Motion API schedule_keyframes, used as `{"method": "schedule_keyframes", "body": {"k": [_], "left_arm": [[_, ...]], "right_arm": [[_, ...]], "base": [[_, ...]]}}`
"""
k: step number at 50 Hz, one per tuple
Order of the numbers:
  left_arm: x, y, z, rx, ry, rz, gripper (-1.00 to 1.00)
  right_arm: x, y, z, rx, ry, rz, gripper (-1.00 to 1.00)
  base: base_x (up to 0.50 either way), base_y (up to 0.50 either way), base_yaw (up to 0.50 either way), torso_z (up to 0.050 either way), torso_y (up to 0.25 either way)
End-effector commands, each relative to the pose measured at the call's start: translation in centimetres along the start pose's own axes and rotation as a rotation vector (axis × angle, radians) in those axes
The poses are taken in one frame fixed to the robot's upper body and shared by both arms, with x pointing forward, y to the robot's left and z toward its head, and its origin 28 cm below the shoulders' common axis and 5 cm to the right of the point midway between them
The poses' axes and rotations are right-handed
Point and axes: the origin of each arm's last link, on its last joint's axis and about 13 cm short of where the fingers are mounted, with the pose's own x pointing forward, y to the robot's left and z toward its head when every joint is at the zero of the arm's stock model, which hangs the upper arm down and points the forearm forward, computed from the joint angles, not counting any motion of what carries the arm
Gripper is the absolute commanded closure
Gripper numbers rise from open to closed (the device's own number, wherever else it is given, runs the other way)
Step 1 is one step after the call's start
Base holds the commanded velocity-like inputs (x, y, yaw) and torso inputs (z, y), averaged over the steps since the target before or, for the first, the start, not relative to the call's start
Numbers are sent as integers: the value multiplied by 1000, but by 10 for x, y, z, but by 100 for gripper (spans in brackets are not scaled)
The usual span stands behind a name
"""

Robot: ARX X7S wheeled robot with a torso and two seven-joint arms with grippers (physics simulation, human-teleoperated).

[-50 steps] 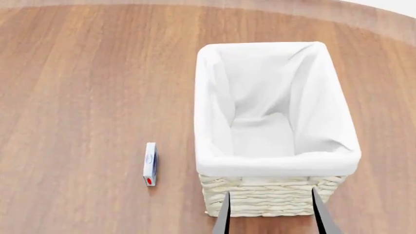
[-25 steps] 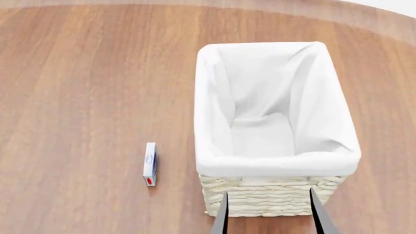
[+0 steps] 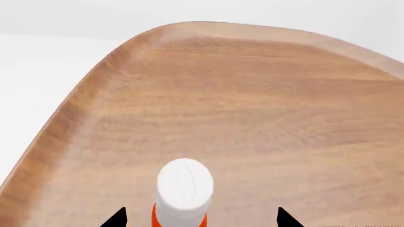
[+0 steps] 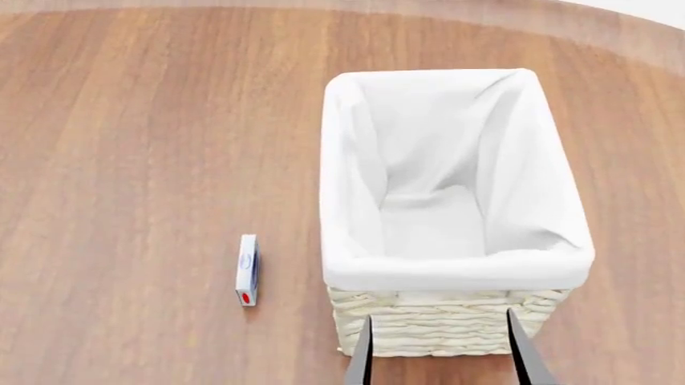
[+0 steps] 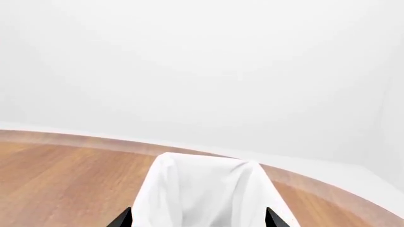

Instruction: Pick up the ketchup, and put it in the basket.

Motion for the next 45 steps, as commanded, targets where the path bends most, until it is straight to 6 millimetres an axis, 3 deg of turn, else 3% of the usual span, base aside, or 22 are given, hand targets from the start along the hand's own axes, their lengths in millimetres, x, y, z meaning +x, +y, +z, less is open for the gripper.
{"method": "schedule_keyframes", "body": {"k": [1, 18, 33, 45], "left_arm": [[4, -5, -2, 21, 7, -13, -100], [15, -2, -8, 49, 19, -6, -100], [21, 1, 5, 48, -10, 17, -100], [25, -2, -3, 69, 3, 18, -100]], "right_arm": [[0, 1, 0, 0, -2, 3, -100], [0, 1, -2, 5, 3, 5, -100], [0, 2, -2, 11, 5, 9, -100], [0, 2, -3, 13, 7, 10, -100]], "base": [[0, 0, 0, 0, 0], [0, 0, 0, 0, 0], [0, 0, 0, 0, 0], [0, 0, 0, 0, 0]]}}
